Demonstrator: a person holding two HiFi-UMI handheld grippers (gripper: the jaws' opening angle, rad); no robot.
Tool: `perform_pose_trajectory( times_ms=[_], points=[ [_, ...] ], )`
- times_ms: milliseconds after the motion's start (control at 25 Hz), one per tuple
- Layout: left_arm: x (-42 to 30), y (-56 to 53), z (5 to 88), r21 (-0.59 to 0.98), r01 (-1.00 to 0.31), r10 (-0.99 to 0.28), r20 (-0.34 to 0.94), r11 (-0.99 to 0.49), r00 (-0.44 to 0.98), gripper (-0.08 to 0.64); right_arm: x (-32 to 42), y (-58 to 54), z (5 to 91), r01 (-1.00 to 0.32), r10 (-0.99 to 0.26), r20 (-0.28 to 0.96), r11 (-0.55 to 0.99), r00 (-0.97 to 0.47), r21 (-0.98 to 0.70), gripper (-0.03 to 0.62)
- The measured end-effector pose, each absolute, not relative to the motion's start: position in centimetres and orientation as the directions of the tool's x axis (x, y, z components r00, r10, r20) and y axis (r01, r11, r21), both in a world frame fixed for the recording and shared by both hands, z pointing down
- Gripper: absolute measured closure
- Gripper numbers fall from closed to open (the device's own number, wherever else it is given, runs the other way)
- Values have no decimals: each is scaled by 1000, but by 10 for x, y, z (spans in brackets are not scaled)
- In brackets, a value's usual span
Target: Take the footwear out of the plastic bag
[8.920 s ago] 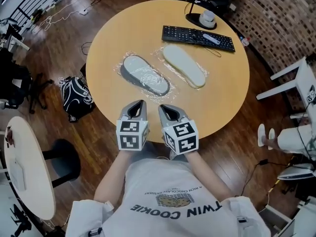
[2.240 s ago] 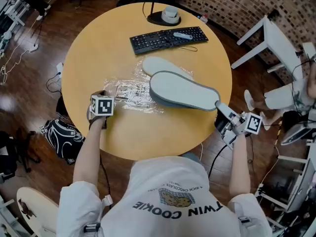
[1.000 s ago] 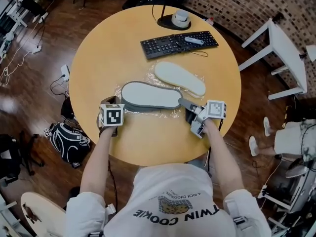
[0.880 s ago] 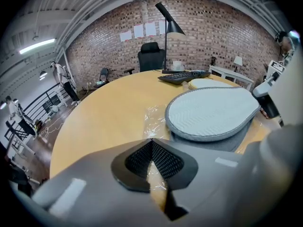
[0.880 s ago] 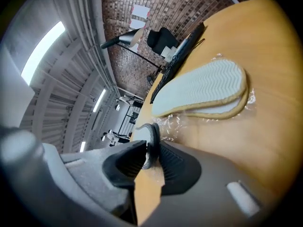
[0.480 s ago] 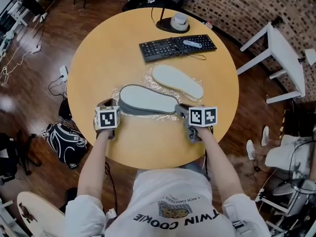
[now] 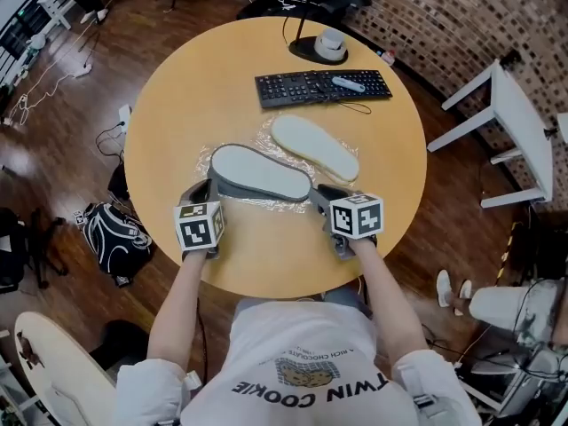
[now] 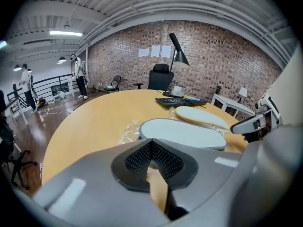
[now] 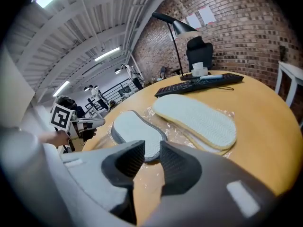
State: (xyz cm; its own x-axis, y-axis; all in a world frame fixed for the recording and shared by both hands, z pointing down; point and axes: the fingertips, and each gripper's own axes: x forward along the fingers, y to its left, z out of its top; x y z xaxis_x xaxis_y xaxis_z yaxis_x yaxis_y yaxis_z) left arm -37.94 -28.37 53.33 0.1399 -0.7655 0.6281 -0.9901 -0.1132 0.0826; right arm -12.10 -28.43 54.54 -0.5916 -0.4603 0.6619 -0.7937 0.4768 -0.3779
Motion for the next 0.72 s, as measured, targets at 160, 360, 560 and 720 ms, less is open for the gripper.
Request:
perform_pose_trajectory(
  times_ms=[160,360,560,720],
  points=[
    [-324,-258,522,89,-990,-785,604,-105,137,557,-104,-271,530,-737,-446,612,559,-653,-380,502],
    [-240,-226,522,104,-991,-788,602,-80,127,557,-63,-253,520,-653,-397,573,671,-717,-351,511],
    [-156,-193,527,120,-992,-779,617,-48,113,557,-21,-229,517,-573,-353,549,762,-758,-301,516],
    [-111,-161,528,129,-992,-778,623,-4,84,557,0,-203,521,-506,-296,528,805,-796,-311,528]
  ],
)
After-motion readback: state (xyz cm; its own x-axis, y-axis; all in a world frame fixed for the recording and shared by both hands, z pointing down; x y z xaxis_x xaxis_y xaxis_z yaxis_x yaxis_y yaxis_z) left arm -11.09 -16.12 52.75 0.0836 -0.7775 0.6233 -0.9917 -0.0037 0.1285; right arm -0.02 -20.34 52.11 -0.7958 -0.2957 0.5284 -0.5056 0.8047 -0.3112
